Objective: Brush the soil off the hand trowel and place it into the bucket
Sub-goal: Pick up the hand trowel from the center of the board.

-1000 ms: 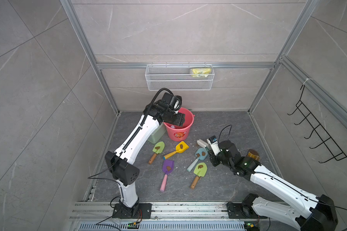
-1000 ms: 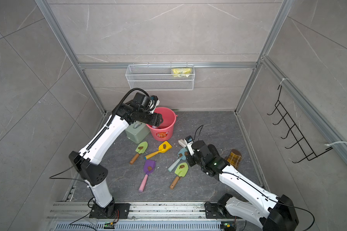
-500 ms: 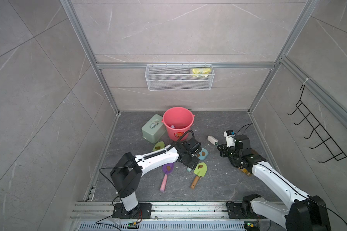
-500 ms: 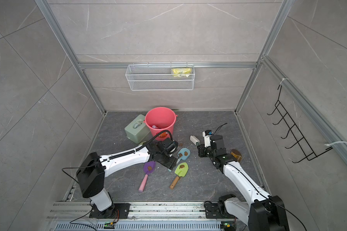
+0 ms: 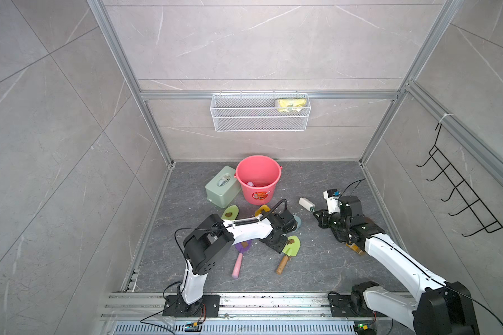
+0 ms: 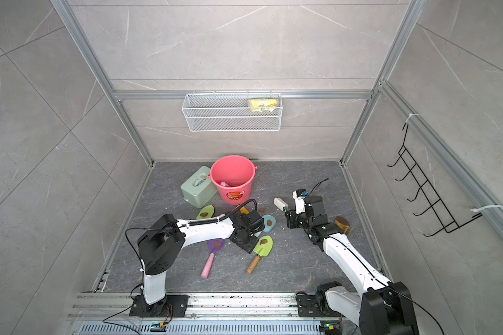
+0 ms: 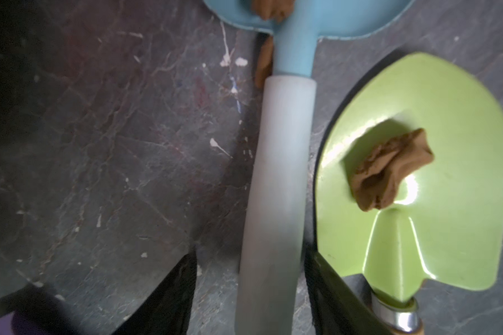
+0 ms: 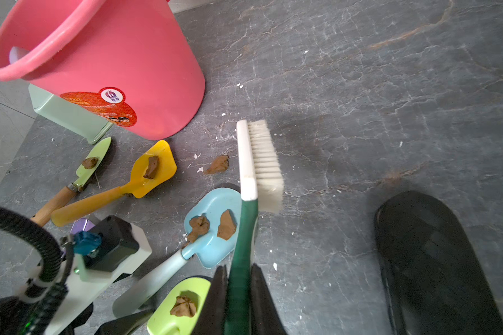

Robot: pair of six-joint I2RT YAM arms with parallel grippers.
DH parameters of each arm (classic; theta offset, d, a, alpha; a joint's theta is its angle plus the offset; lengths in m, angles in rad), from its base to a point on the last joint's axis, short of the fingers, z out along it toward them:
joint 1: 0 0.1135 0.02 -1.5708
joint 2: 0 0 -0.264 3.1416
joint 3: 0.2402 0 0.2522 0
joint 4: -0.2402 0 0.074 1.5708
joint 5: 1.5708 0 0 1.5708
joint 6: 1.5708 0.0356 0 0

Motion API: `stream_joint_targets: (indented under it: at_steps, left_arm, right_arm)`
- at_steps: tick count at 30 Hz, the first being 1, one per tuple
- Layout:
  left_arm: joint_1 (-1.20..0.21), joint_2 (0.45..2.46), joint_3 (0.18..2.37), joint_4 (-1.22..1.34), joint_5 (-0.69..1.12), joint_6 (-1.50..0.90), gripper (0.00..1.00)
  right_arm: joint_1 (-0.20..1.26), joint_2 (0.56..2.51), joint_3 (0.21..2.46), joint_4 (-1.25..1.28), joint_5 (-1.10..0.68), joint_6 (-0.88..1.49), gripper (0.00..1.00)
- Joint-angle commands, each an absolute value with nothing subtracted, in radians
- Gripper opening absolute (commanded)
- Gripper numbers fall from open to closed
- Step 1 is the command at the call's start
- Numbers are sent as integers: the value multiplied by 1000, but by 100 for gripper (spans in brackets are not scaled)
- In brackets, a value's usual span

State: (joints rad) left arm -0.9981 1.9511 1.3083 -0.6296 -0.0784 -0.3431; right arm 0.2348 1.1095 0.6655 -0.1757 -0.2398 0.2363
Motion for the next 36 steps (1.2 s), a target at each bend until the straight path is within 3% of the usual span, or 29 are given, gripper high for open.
stream_joint_targets:
  at_steps: [1,27,33,36]
  left_arm:
    - [-986,1974,1321,-608,-85,-321,60]
    - [-971,1957,1210,-538,-25,-215,31]
    - [-970,1920,1202,-544,-20,-185,17]
    - [-969,1886,1200,-544,-5,-174,5]
  right_arm:
    - [230,1074,665,-194,-239,236,0]
    - [231,1043,640,-211,-232,236,0]
    - [230,1037,641,-226,-237,241,0]
    - [230,1021,644,-242,-243,249,0]
